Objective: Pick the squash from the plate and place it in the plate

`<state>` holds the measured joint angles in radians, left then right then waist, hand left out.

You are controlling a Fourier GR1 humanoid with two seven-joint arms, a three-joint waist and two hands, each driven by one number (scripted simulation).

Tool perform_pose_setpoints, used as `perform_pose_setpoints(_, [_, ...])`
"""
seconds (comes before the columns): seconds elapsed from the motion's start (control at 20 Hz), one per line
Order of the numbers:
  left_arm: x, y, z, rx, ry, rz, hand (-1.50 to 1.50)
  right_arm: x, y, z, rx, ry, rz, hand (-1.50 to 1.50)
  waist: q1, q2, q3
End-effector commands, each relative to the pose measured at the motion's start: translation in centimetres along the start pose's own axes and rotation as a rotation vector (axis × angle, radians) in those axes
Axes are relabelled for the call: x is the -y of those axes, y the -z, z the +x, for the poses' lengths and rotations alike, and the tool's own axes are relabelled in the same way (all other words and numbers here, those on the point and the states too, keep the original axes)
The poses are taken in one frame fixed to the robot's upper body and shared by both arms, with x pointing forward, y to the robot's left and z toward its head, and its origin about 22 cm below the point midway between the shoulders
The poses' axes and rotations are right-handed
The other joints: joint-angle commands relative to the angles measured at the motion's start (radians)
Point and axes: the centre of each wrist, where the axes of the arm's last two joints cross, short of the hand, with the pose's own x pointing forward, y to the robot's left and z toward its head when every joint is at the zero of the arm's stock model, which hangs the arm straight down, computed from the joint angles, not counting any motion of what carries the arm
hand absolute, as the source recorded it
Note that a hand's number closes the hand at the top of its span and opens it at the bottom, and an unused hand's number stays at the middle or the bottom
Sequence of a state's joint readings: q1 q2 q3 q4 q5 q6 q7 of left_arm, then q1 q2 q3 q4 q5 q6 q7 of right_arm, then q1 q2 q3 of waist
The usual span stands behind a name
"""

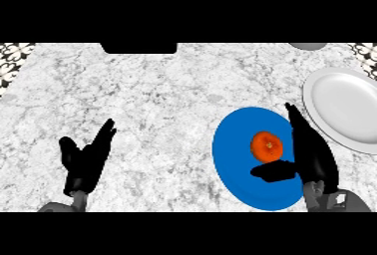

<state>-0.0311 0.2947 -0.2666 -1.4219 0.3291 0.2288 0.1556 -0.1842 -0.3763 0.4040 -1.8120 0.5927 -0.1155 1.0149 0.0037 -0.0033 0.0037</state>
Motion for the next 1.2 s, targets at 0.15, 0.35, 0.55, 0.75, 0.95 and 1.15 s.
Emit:
perform_pose_setpoints(0.15, [-0.2, -0.8, 0.6, -0.04, 0.0, -0.005, 0.0, -0.3, 1.4, -0.4, -0.106, -0.102, -0.019, -1.5, -0.001, 0.002, -0.004])
perform_pose_setpoints(0.35, [1.3, 0.3, -0.8, -0.03, -0.004, -0.007, 0.0, -3.5, 0.1, 0.4, -0.117, -0.104, -0.008, -1.5, -0.004, 0.003, -0.004])
perform_pose_setpoints(0.55, [-0.6, -0.7, -2.3, -0.037, 0.004, 0.005, 0.0, -3.0, 2.3, -1.4, -0.105, -0.079, 0.021, -1.5, -0.002, 0.003, -0.004])
perform_pose_setpoints(0.75, [0.9, -0.8, -1.8, -0.042, -0.002, -0.015, 0.0, -4.5, 3.9, -2.9, -0.119, -0.127, 0.066, -1.5, -0.001, 0.004, -0.004])
perform_pose_setpoints(0.95, [0.9, -0.1, -0.4, -0.037, 0.0, 0.009, 0.0, -4.0, 3.9, -1.9, -0.075, -0.23, 0.146, 1.5, -0.002, 0.003, -0.004])
perform_pose_setpoints(1.15, [0.2, -0.8, -2.2, -0.037, -0.004, -0.02, 0.0, -3.6, 4.2, -2.7, -0.052, -0.265, 0.093, 1.5, -0.002, 0.003, -0.004])
